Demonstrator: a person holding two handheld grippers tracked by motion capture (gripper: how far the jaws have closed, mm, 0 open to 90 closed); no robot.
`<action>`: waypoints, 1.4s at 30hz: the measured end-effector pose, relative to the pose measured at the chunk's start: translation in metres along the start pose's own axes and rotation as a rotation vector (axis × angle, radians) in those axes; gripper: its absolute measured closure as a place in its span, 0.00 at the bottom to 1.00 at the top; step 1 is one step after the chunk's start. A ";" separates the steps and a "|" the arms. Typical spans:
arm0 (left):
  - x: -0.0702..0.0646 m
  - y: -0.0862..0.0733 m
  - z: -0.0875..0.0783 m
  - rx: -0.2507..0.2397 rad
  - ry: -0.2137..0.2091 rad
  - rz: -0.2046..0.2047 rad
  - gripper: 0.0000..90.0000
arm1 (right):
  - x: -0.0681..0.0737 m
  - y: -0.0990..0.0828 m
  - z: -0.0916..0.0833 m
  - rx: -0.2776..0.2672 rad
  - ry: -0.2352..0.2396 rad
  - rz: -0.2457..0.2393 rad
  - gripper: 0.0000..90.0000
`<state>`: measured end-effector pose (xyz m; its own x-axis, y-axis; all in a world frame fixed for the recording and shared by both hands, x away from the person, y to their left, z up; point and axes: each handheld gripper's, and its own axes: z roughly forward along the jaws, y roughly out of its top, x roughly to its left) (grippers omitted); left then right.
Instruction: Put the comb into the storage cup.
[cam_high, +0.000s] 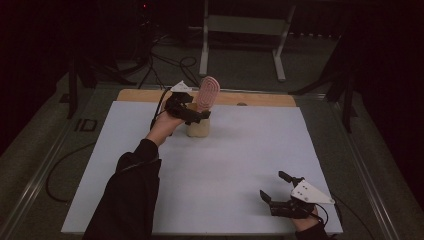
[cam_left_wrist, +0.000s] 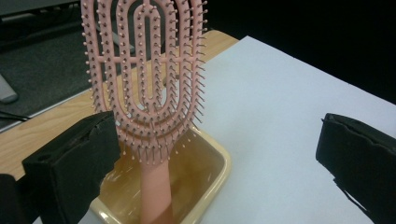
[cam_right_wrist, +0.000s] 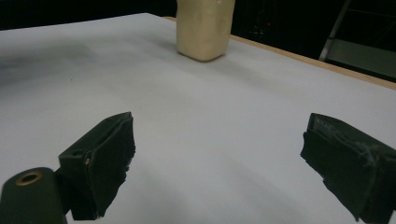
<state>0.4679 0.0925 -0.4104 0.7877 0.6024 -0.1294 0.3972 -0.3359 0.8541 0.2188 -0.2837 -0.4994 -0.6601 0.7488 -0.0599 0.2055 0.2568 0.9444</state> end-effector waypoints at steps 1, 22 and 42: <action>-0.001 -0.001 -0.001 0.002 0.004 0.003 0.00 | 0.000 0.000 0.000 -0.002 0.001 -0.001 0.10; -0.008 -0.012 -0.046 -0.017 -0.007 0.016 0.00 | 0.002 0.001 0.000 -0.001 -0.002 -0.003 0.10; -0.014 -0.044 -0.087 -0.022 -0.004 0.033 0.00 | 0.003 0.002 0.001 0.002 -0.002 -0.007 0.10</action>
<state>0.3982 0.1621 -0.4022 0.8020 0.5883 -0.1029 0.3606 -0.3396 0.8687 0.2176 -0.2806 -0.4983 -0.6601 0.7481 -0.0676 0.2019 0.2634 0.9433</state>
